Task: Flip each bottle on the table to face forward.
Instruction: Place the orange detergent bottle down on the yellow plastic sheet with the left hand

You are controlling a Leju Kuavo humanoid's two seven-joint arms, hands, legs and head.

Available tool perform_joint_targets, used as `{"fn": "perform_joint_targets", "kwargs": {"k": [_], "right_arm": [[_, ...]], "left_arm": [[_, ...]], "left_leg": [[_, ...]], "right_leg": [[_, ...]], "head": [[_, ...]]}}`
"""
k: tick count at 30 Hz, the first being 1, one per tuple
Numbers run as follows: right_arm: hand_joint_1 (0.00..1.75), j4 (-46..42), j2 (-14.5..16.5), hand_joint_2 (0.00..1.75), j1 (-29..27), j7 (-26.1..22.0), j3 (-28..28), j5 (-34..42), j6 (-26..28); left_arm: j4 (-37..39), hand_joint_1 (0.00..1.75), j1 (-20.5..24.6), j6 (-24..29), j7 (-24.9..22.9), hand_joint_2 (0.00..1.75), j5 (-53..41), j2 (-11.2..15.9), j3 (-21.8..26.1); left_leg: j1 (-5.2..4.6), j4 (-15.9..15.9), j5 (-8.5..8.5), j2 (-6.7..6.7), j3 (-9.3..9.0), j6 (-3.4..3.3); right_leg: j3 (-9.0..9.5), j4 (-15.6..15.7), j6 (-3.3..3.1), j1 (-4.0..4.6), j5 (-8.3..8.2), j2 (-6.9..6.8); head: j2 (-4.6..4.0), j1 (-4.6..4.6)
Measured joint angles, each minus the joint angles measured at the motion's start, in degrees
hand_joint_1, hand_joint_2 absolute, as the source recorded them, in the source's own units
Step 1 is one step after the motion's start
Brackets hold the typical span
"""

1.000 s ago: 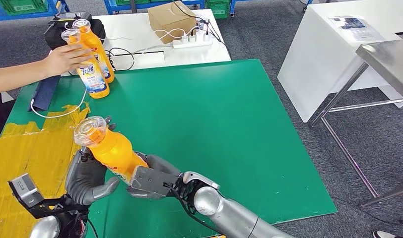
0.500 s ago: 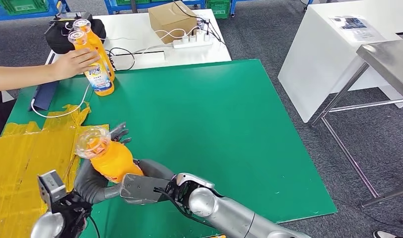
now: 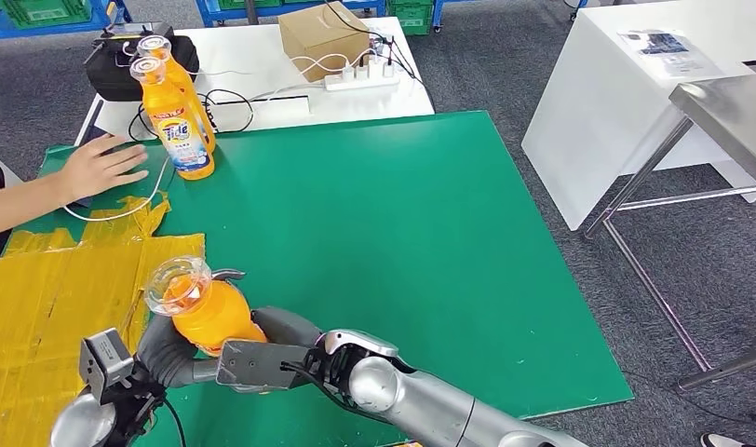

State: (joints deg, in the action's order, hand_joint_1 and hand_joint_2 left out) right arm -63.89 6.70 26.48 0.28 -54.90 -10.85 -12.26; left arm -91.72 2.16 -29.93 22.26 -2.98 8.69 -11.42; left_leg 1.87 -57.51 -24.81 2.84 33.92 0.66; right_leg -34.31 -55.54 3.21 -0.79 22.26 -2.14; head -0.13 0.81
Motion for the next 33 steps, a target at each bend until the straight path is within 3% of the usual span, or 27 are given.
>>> {"fn": "perform_joint_targets", "kwargs": {"k": [1,5,13,19,23,26,30,33], "right_arm": [[1.68,0.01,0.04,1.75,0.01,0.0,-0.08,0.03,0.0],[0.03,0.23,0.19,1.75,0.23,-0.14,-0.21,-0.7,1.01],[0.0,-2.05,-0.62,1.75,0.24,-1.3,2.46,-11.41,8.58],[0.0,-11.39,-3.02,1.75,-1.16,-3.09,11.22,-12.58,8.16],[0.0,-15.45,-4.0,1.75,-1.73,-3.19,14.44,-12.43,7.26],[0.0,-18.07,-4.4,1.75,-2.17,-3.46,16.17,-10.24,7.2],[0.0,-22.4,-5.22,1.75,-1.71,-3.6,19.31,-5.95,6.03],[0.0,-24.44,-5.59,1.75,-1.16,-3.46,20.34,-4.94,5.16]], "left_arm": [[0.01,1.75,0.01,0.0,0.03,1.75,-0.01,0.08,-0.04],[-0.02,1.75,-0.03,1.03,0.41,1.75,-1.09,0.23,-0.13],[-3.37,1.75,-1.48,16.99,0.82,1.75,-22.21,0.27,0.37],[-3.62,1.75,-4.1,38.4,-3.88,1.75,-53.89,0.43,3.52],[-3.28,1.75,-4.94,41.23,-5.21,1.75,-58.26,0.52,4.82],[-1.87,1.75,-5.02,43.68,-9.27,1.75,-66.41,0.66,5.7],[5.4,1.75,-3.97,47.28,-16.15,1.75,-81.15,2.03,7.78],[12.12,1.75,-2.49,48.38,-19.66,1.75,-85.92,3.67,8.44]], "left_leg": [[0.0,0.0,0.0,0.0,0.0,0.0],[0.0,0.0,0.01,-0.01,0.0,0.01],[-0.01,-0.01,0.01,0.03,-0.01,0.01],[-0.02,-0.02,0.02,0.1,0.05,0.03],[-0.02,-0.02,0.02,0.1,0.08,0.03],[-0.03,-0.02,0.02,0.11,0.1,0.03],[-0.03,-0.01,0.04,0.12,0.09,0.05],[-0.02,-0.01,0.06,0.13,0.08,0.08]], "right_leg": [[0.0,0.0,0.0,0.0,0.0,0.0],[0.0,0.0,0.0,0.0,0.0,0.0],[-0.05,0.0,0.0,-0.01,-0.01,0.01],[-0.21,0.0,0.0,-0.01,-0.01,0.04],[-0.22,-0.01,0.0,0.0,-0.01,0.04],[-0.24,-0.01,0.0,-0.01,-0.01,0.04],[-0.26,-0.02,0.0,0.0,-0.01,0.04],[-0.29,-0.05,-0.01,0.0,-0.02,0.05]], "head": [[0.0,-0.01],[0.0,-0.01],[0.0,0.01],[0.0,0.02],[0.0,0.04],[0.0,0.03],[0.0,0.04],[0.0,0.04]]}}
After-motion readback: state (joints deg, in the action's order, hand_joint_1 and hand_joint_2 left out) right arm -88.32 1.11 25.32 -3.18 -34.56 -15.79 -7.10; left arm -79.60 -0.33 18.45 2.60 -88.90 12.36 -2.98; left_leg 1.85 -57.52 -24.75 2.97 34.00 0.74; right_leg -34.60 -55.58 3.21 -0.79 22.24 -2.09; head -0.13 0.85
